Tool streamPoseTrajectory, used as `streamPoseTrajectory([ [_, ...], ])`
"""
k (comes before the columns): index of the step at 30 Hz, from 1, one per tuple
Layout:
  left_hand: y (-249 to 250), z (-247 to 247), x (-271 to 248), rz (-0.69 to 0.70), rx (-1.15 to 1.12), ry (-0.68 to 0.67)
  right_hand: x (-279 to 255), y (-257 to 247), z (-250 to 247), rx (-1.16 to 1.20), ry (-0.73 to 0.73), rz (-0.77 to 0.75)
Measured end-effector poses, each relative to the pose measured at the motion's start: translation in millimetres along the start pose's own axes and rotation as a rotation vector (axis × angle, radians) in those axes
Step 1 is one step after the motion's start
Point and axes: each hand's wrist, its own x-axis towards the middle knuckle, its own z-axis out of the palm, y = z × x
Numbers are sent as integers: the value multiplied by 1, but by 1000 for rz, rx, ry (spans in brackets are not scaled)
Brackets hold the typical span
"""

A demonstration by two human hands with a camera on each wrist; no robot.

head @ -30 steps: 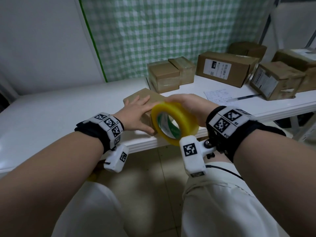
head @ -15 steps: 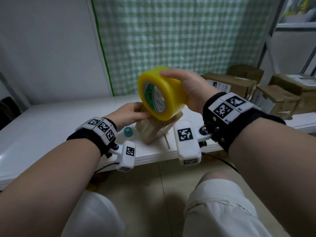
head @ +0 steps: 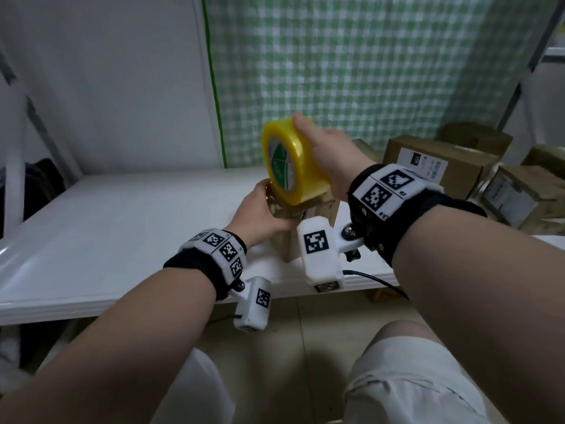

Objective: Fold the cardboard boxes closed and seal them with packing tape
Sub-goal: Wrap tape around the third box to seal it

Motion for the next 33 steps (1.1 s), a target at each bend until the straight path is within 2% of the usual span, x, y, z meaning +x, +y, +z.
streamPoseTrajectory([
  [8,-5,-7,12,-25,96,-25,3,-2,-8,-121,140,-7],
  [15,-5,-10,16,4,111,-62,-12,3,-30,-192,113,-4],
  [23,-7,-8,18,-20,116,-38,-28,25,-42,-181,66,31],
  [33,-9,-5,20,-1,123,-33,-31,70,-50,-204,30,113],
])
